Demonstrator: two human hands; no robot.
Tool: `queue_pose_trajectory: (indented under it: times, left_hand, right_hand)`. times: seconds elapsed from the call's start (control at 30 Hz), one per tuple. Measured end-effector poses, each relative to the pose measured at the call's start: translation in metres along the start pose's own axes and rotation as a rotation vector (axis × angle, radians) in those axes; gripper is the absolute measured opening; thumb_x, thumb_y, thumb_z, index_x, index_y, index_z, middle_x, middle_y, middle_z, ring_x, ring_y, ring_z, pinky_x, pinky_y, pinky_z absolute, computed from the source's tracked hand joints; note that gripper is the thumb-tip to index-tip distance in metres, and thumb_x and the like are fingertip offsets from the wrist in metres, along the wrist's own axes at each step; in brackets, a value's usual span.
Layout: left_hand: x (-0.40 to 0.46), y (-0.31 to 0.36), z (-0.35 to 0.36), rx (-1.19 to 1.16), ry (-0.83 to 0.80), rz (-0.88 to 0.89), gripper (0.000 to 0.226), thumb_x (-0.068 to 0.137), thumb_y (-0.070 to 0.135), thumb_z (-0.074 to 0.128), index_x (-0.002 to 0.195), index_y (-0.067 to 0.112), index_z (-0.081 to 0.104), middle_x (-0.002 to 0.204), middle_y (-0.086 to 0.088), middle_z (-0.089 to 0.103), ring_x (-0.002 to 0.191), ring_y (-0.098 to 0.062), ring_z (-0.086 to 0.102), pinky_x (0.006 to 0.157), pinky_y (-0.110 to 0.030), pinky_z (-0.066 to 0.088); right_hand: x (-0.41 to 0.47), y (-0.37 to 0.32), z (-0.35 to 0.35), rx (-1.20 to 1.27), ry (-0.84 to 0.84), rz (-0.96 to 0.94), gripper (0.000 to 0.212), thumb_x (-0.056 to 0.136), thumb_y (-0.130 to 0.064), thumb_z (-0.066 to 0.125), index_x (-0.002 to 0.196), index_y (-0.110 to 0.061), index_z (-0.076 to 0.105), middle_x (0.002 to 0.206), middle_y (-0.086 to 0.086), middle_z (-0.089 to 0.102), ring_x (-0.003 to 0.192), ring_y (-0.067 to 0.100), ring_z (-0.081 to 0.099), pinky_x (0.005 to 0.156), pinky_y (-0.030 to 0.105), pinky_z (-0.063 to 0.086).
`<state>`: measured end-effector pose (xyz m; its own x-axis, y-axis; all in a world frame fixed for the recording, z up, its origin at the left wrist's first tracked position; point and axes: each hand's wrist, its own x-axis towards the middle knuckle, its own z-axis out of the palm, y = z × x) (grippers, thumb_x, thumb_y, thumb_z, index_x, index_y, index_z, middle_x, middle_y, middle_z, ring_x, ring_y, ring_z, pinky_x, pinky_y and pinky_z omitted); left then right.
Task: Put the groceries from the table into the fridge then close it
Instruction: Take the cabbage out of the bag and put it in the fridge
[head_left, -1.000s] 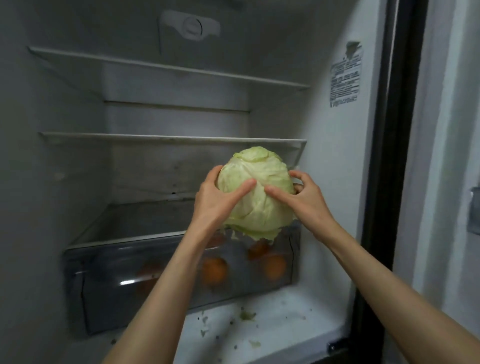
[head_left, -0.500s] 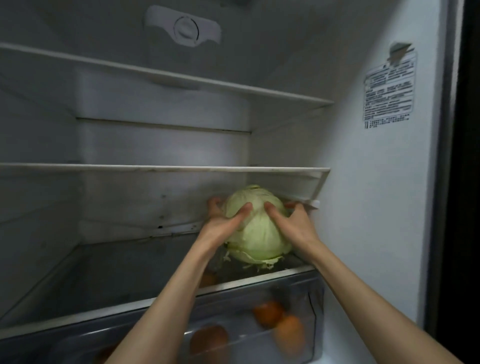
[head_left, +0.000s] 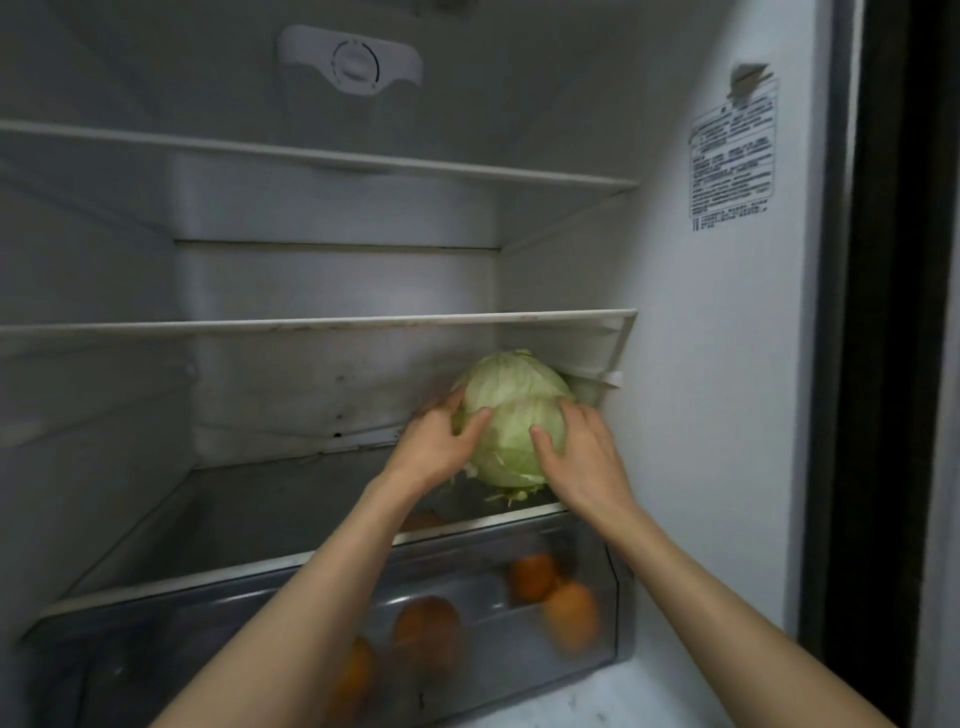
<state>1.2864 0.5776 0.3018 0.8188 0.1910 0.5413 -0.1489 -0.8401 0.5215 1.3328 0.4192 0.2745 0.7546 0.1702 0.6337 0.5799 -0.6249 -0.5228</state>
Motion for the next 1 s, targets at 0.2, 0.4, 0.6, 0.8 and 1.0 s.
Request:
queue_pose_trajectory:
  times: [0.2, 0.4, 0.6, 0.8, 1.0]
  left_hand:
    - [-0.074, 0.022, -0.012, 0.392, 0.014, -0.021, 0.056, 0.097, 0.042, 0.036, 0.148, 0.032, 0.016, 0.157, -0.002, 0.013, 0.144, -0.026, 0.008, 0.115, -0.052, 0.010]
    - [-0.203, 0.059, -0.014, 0.573, 0.111, -0.074, 0.061, 0.096, 0.049, 0.030, 0.147, 0.038, -0.001, 0.158, -0.001, -0.006, 0.145, -0.023, -0.011, 0.116, -0.048, -0.003]
    - [-0.332, 0.084, -0.019, 0.690, 0.077, -0.223, 0.060, 0.095, 0.052, 0.027, 0.146, 0.040, -0.003, 0.158, 0.000, -0.010, 0.143, -0.024, -0.016, 0.114, -0.048, -0.008]
    - [-0.443, 0.107, -0.052, 0.734, 0.110, -0.404, 0.061, 0.095, 0.052, 0.028, 0.147, 0.039, -0.001, 0.158, -0.002, -0.006, 0.144, -0.024, -0.013, 0.115, -0.047, -0.005]
    - [-0.590, 0.124, -0.076, 0.749, 0.067, -0.618, 0.066, 0.085, 0.061, 0.006, 0.146, 0.040, -0.002, 0.158, 0.000, -0.006, 0.144, -0.022, -0.013, 0.115, -0.044, -0.004]
  right_hand:
    - [-0.050, -0.008, -0.023, -0.136, -0.039, -0.159, 0.064, 0.092, -0.045, 0.044, 0.146, -0.015, 0.024, 0.154, 0.009, 0.024, 0.140, 0.027, 0.024, 0.112, 0.044, 0.023]
    - [-0.148, -0.014, -0.059, -0.200, -0.209, -0.315, 0.071, 0.091, -0.056, 0.037, 0.149, -0.027, 0.006, 0.158, 0.000, -0.001, 0.145, 0.021, 0.001, 0.115, 0.046, 0.004]
    - [-0.249, -0.019, -0.089, -0.099, -0.361, -0.423, 0.072, 0.092, -0.057, 0.034, 0.148, -0.031, -0.002, 0.157, -0.001, -0.011, 0.145, 0.021, -0.010, 0.114, 0.047, -0.004]
    - [-0.331, -0.054, -0.112, 0.009, -0.451, -0.531, 0.072, 0.092, -0.058, 0.035, 0.148, -0.032, -0.002, 0.157, -0.003, -0.011, 0.144, 0.017, -0.013, 0.115, 0.047, -0.006]
    - [-0.446, -0.096, -0.120, 0.120, -0.610, -0.605, 0.070, 0.093, -0.053, 0.038, 0.148, -0.031, 0.000, 0.157, -0.003, -0.010, 0.143, 0.016, -0.014, 0.115, 0.047, -0.007]
